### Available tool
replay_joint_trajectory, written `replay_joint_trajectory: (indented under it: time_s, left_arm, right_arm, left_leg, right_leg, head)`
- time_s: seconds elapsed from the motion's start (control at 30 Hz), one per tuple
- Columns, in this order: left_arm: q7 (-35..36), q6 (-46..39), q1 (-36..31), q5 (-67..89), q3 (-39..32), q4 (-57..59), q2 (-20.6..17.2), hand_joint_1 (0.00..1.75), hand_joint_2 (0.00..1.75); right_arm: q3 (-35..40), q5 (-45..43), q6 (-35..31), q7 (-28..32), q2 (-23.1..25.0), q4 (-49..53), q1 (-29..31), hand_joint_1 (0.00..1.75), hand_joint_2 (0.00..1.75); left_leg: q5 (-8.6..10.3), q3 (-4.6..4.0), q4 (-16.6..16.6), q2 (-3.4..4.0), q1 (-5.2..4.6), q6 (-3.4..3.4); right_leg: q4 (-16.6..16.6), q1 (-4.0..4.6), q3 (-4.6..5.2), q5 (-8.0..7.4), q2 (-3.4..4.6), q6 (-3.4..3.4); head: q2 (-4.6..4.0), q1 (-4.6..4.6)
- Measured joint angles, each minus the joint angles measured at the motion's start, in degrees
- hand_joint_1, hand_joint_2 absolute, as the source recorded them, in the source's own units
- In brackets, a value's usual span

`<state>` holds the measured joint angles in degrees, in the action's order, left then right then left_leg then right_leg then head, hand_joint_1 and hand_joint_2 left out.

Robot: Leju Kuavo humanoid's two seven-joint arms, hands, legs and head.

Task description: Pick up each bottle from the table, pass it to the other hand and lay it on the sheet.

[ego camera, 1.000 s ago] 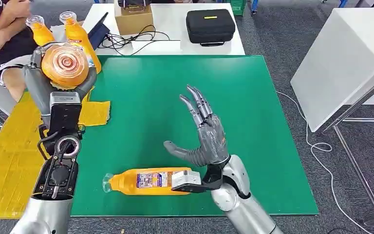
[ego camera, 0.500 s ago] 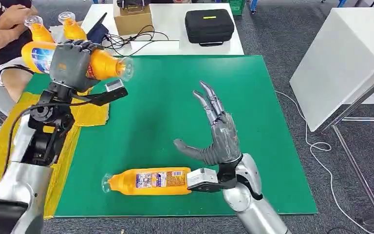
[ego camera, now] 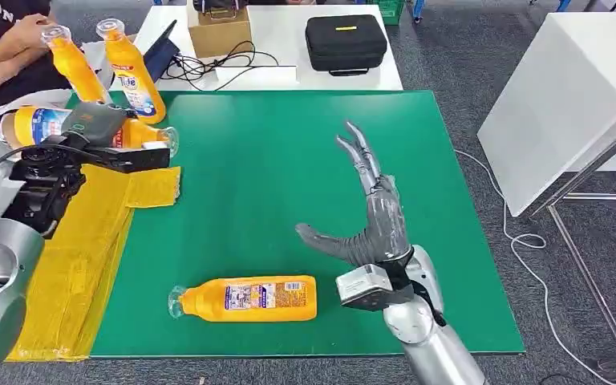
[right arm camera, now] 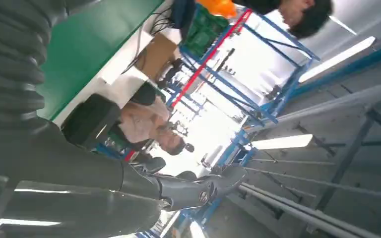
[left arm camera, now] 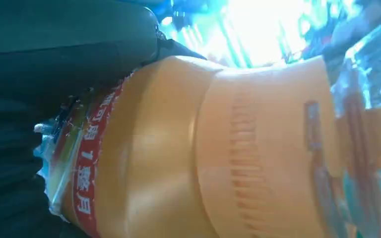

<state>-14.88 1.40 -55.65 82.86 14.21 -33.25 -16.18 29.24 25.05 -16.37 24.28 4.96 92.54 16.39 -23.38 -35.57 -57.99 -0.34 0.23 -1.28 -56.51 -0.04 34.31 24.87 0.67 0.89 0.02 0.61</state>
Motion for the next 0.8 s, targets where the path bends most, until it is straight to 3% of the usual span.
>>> replay_joint_trajectory:
  time_s: [0.3, 0.53, 0.8]
  left_arm:
    - [0.2, 0.3, -0.8, 0.0, 0.7, 3.8, -0.6, 1.75, 1.75]
    - [0.5, 3.2, -1.4, -1.0, 0.9, 6.0, -0.6, 1.75, 1.75]
    - [1.0, 5.2, -1.5, -2.0, 1.4, 8.1, -0.6, 1.75, 1.75]
  right_arm:
    - [-1.0, -0.7, 0.1, 0.3, 0.4, 1.0, -0.4, 0.0, 1.75]
    - [-3.1, -9.7, -1.0, 3.4, 1.9, 1.9, -1.3, 0.0, 1.75]
    - [-4.2, -11.7, -2.5, 1.5, 2.3, 1.9, -1.7, 0.0, 1.75]
  left_leg:
    - [0.0, 0.0, 0.0, -0.04, 0.01, 0.0]
    - [0.0, 0.0, 0.0, -0.04, 0.01, 0.0]
    - [0.0, 0.0, 0.0, -0.05, 0.01, 0.0]
  right_leg:
    - [0.0, 0.0, -0.01, 0.0, -0.01, 0.0]
    - [0.0, 0.0, -0.01, 0.0, -0.01, 0.0]
    - [0.0, 0.0, -0.02, 0.0, -0.02, 0.0]
  head:
    - [0.0, 0.0]
    - [0.0, 0.0]
    - [0.0, 0.0]
